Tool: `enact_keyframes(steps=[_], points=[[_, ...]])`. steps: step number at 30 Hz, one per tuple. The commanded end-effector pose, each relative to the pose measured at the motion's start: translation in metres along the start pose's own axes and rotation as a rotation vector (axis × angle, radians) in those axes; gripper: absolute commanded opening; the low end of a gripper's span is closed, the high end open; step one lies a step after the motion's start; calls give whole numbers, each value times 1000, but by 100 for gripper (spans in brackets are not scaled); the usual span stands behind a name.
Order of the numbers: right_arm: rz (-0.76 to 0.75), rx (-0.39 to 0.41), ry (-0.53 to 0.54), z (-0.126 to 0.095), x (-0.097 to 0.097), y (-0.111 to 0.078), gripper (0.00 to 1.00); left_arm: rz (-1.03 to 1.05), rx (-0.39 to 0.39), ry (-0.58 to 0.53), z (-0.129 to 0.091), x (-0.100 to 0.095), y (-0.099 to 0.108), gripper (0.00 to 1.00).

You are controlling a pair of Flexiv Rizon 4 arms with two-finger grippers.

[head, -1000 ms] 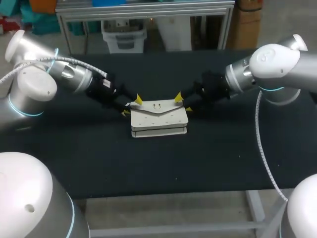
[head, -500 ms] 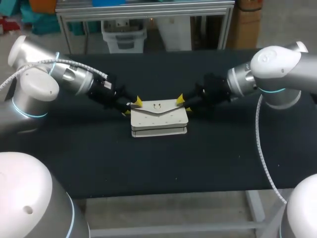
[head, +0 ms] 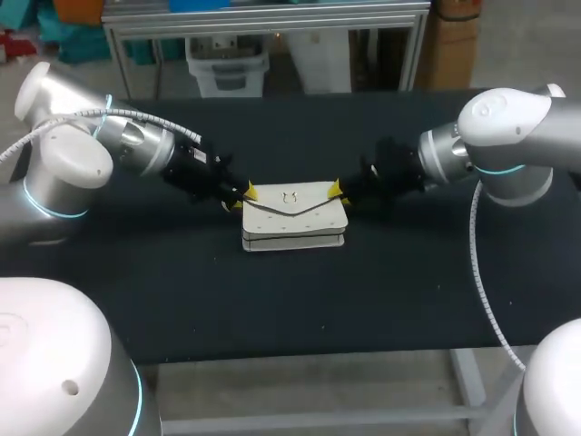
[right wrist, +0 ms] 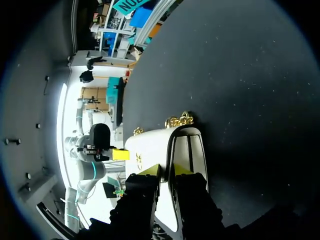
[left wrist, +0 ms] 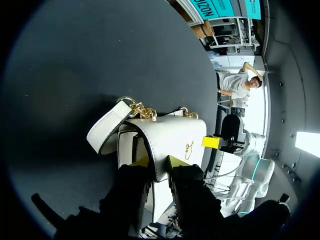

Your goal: Pick up the bag, open it, inspect its contents, close it, and place it on the opposite side

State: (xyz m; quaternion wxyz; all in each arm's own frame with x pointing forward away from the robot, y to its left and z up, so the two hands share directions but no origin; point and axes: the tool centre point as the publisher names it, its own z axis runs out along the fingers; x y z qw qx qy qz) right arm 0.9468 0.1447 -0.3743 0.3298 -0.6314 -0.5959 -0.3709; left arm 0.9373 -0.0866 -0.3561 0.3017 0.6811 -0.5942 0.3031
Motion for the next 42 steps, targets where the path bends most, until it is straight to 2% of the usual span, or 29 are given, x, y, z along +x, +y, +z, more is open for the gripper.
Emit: enact_keyframes(steps=[1,5,6,7,8,9,10,12,14,18,19,20,24,27,32,36,38,39,40,41,42], points=[[-6,-17,10,2,1,-6,0,-22,-20,-4,9,1,-7,0],[-5,-32,18,0,-1,-7,0,-48,-20,-16,11,2,-11,0],[-5,-34,18,-1,-1,-7,0,-63,-18,-21,10,1,-12,33],[0,-41,21,-1,-2,-7,0,-71,-14,-27,10,-1,-12,58],[1,-44,21,-2,-3,-7,0,-81,-8,-29,8,-2,-11,77],[2,-46,21,-3,-4,-7,0,-87,-6,-29,6,-4,-10,85],[6,-50,23,-4,-5,-7,4,-100,-2,-27,4,-5,-9,87],[9,-54,25,-5,-6,-7,18,-94,-16,6,-2,-9,-5,87],[12,-58,27,-5,-7,-7,21,-101,-13,17,-5,-10,-2,84],[19,-70,30,-6,-8,-6,40,-104,-14,48,-10,-10,4,66],[20,-73,32,-6,-8,-6,43,-104,-15,50,-10,-10,5,56],[20,-75,33,-7,-8,-6,44,-103,-16,53,-10,-9,5,49],[18,-78,39,-7,-6,-6,47,-105,-31,75,-7,-6,2,42],[16,-81,43,-7,-4,-5,46,-92,-45,76,-3,-1,3,40],[14,-85,52,-8,-2,-4,44,-89,-81,51,5,1,5,55],[10,-83,58,-6,-1,-5,40,-99,-94,46,11,1,6,55],[8,-79,60,-4,-1,-6,40,-107,-101,50,13,0,6,45],[6,-74,61,-3,0,-7,37,-114,-97,53,13,0,7,25],[6,-73,62,-2,-1,-7,35,-115,-99,53,13,0,7,0],[6,-72,64,-2,-1,-7,29,-115,-100,53,14,0,7,0],[5,-70,65,-1,-1,-7,14,-116,-100,54,14,0,6,0]])
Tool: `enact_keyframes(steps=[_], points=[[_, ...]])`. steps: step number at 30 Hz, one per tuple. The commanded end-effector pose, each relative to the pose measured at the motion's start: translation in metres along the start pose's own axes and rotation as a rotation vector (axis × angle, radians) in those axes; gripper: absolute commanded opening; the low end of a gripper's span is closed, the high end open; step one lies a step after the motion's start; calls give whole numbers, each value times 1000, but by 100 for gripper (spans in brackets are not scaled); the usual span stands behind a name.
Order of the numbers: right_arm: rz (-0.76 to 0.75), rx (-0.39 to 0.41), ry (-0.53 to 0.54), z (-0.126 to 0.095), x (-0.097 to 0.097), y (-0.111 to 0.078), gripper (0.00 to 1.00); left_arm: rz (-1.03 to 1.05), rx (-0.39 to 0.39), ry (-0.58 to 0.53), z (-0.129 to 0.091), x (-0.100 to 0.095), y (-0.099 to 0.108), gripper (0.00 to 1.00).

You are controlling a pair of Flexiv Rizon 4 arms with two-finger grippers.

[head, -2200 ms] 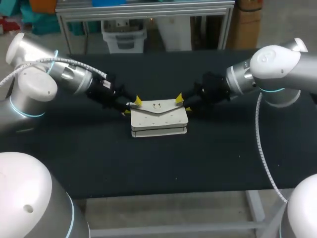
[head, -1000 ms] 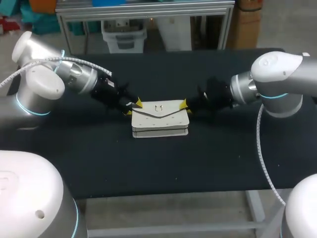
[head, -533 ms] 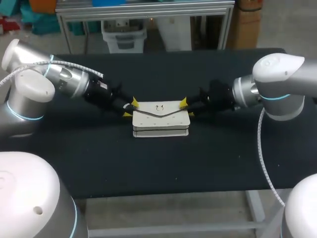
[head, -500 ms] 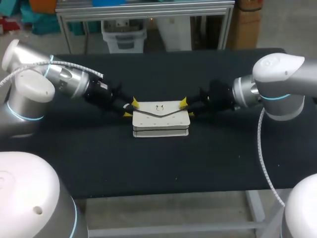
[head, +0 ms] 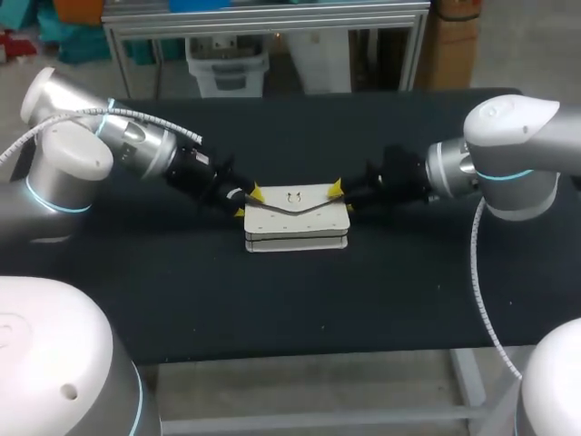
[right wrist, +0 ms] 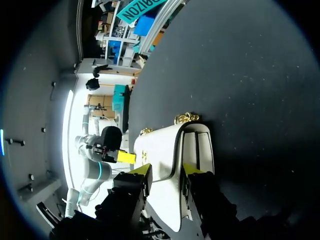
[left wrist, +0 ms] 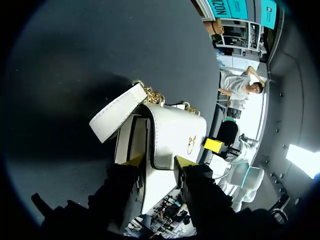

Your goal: Pick up the bag, open it, inspect its contents, close it, and place it on the opposite side

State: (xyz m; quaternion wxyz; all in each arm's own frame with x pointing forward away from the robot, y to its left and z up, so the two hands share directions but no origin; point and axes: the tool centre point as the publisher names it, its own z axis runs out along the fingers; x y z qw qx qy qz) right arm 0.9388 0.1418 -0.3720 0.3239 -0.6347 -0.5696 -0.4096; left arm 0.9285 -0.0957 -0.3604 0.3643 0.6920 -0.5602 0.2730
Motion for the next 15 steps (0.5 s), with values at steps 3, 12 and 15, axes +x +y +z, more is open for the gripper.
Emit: enact_keyframes(steps=[3,12,15], points=[[-6,8,8,3,-1,0,0,2,-2,10,4,-1,-4,0],[-10,-4,10,1,-1,-1,0,12,9,17,3,2,-9,0],[-4,-2,10,-1,-4,0,11,12,11,5,1,1,-8,20]])
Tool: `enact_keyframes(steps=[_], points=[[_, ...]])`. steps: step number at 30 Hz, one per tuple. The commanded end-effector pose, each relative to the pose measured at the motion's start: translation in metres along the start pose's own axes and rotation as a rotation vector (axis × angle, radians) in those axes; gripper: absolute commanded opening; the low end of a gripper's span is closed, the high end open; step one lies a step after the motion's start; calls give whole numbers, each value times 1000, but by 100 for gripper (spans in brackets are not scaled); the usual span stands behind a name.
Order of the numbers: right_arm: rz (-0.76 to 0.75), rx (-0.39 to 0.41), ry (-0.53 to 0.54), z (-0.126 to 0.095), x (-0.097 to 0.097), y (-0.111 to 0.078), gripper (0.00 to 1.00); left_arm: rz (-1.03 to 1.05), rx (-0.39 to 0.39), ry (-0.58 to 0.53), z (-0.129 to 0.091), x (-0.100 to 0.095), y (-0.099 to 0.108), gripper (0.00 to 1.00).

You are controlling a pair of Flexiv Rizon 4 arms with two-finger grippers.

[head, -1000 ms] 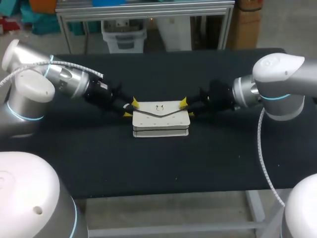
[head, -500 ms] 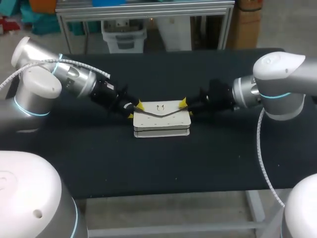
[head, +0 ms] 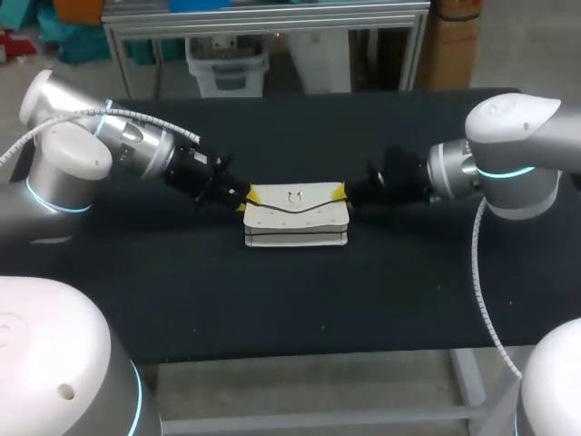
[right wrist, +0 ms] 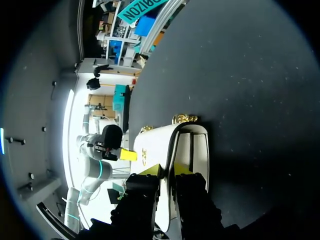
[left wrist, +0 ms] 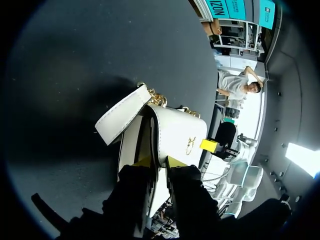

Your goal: Pick up the bag, open it, inspect its contents, close it, and place it on the opposite side

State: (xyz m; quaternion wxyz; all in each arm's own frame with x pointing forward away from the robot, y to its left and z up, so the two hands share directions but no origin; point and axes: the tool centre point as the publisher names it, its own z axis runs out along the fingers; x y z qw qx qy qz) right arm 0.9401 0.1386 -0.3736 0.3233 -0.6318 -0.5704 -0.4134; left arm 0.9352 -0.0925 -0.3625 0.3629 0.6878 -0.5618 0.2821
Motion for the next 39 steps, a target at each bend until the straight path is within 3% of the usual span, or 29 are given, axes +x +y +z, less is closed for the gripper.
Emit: enact_keyframes(steps=[1,2,6,7,8,9,10,19,20,21,22,32,39], points=[[8,-3,5,0,-2,-2,38,0,4,-8,2,2,0,46],[12,-4,8,0,-2,-1,45,1,6,-9,2,2,1,58],[15,-6,11,1,-2,-1,48,3,2,-1,2,2,2,48],[14,-5,12,1,-1,-1,48,4,3,-3,3,2,2,50],[14,-4,13,1,-1,-1,45,4,5,-5,4,3,3,45],[13,-3,14,2,-1,-1,34,2,7,-7,5,3,3,23],[12,-3,14,2,0,-1,0,-2,8,-10,6,3,2,0],[6,-3,14,0,-1,-1,0,-7,17,-32,6,3,-1,0],[6,-3,15,-1,-1,-1,38,-2,18,-36,5,4,0,7],[5,-2,15,-3,-1,0,97,4,30,-43,3,4,1,76],[1,-7,11,-5,-1,0,100,10,37,-49,1,4,3,100],[-34,-20,-27,-42,5,2,100,30,93,-84,-17,6,16,100],[-64,-15,-78,-78,2,4,100,36,101,-96,-23,5,28,100]])
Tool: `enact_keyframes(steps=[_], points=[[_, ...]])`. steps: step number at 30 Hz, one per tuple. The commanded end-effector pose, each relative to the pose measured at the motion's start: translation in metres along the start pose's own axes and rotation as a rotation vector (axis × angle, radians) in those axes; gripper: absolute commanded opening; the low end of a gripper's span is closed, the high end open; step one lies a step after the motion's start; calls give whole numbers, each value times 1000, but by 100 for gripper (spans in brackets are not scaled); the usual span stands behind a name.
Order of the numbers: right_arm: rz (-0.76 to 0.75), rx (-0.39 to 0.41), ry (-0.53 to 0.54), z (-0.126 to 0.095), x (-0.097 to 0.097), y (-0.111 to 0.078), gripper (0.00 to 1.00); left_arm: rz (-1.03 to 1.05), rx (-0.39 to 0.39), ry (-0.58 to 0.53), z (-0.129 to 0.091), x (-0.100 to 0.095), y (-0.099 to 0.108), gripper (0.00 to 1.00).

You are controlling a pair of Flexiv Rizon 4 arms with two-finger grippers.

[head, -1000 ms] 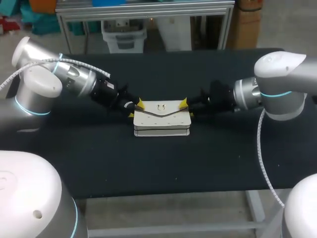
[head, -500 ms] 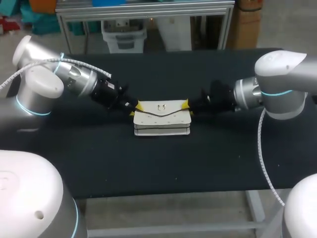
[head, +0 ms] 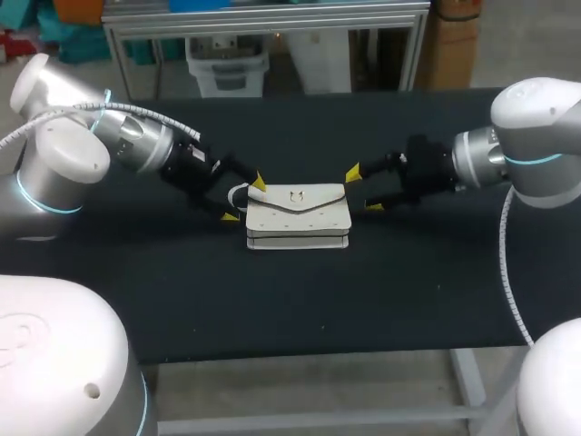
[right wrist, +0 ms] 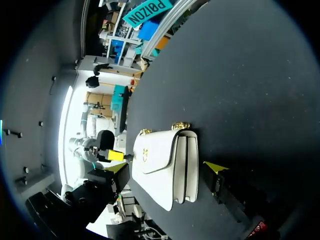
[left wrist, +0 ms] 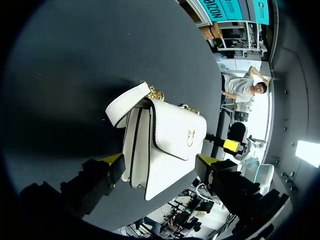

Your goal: Pick up the bag, open it, inspect its contents, close it, and place it on the opposite side

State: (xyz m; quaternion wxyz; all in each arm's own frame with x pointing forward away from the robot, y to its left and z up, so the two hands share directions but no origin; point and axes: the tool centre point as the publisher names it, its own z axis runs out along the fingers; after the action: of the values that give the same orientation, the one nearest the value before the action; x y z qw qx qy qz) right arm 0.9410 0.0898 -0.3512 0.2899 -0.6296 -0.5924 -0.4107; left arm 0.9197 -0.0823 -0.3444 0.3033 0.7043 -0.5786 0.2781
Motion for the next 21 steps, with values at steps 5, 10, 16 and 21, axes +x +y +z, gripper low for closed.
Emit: enact_keyframes(steps=[5,10,16,21], points=[[-54,24,-80,-49,-2,-1,100,39,12,-4,-6,2,17,100],[-89,54,-163,-66,-8,5,100,88,6,-30,1,6,22,100],[-104,68,-255,-89,-17,15,100,108,-1,-70,11,6,23,96],[-124,64,-334,-104,-21,22,100,106,-5,-76,15,5,20,53]])
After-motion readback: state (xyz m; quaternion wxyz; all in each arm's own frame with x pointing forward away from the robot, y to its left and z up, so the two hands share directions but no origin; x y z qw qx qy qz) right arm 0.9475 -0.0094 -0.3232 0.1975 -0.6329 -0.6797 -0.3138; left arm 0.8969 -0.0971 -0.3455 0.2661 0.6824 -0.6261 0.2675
